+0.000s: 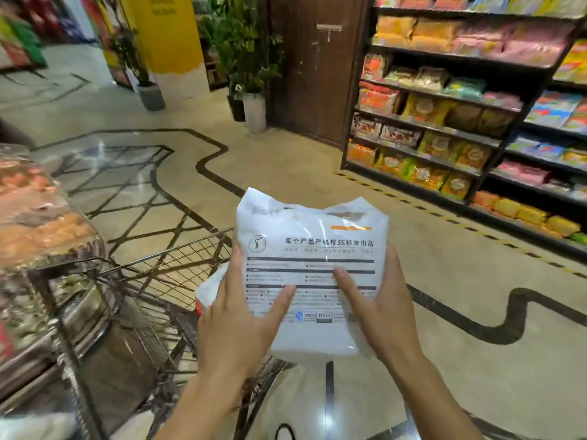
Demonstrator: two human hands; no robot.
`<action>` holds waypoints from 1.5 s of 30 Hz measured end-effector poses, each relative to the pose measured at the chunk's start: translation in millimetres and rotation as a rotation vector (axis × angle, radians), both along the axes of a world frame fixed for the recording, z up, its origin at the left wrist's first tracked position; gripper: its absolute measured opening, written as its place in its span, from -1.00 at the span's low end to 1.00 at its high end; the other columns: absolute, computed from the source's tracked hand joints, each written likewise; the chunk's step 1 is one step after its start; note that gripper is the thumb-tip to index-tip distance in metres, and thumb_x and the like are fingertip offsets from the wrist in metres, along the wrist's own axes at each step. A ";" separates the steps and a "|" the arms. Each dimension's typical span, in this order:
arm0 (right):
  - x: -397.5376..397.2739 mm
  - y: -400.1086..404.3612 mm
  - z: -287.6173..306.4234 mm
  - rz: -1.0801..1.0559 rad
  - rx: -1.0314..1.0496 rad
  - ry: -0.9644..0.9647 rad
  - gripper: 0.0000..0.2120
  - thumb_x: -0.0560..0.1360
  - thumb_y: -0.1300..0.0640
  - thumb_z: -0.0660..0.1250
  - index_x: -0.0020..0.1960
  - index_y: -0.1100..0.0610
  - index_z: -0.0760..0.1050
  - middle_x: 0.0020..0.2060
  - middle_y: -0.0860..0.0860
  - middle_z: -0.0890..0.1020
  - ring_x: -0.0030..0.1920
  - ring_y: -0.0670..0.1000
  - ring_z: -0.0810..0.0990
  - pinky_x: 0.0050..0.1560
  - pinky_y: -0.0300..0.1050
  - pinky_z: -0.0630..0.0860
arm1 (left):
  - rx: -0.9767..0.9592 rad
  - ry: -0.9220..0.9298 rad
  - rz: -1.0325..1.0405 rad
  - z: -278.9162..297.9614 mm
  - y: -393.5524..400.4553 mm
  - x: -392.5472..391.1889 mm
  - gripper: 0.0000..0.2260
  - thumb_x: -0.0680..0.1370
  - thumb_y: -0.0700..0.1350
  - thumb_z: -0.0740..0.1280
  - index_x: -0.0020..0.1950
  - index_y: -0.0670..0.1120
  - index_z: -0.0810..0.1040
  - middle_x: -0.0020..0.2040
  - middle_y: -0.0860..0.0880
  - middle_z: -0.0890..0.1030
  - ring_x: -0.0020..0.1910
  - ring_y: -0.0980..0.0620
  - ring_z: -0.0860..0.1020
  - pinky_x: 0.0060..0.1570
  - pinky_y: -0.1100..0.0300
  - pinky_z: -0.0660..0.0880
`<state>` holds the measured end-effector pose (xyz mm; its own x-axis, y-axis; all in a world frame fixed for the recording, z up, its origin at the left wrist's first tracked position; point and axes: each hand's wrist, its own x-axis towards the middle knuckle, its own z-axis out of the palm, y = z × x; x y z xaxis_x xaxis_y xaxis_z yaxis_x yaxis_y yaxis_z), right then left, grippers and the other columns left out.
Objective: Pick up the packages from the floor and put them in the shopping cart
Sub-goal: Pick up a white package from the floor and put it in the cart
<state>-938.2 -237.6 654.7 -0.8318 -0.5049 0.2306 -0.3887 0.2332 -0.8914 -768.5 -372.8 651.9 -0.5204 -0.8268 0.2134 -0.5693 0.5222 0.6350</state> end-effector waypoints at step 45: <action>-93.1 -421.7 -305.6 1.067 0.888 -0.227 0.02 0.57 -0.18 0.44 0.71 0.22 -0.11 0.66 0.20 0.17 0.65 0.19 0.20 0.60 0.15 0.24 | 0.948 0.111 0.883 -304.8 -238.3 -52.0 -0.22 0.56 0.03 0.51 0.68 0.06 0.16 0.53 -0.10 0.42 0.47 -0.11 0.45 0.47 -0.17 0.40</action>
<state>-1031.2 -659.2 349.1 0.0636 -0.8124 -0.5796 -0.6026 0.4317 -0.6712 -820.5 -611.1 347.1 0.2567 -0.7304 -0.6329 -0.4092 -0.6754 0.6135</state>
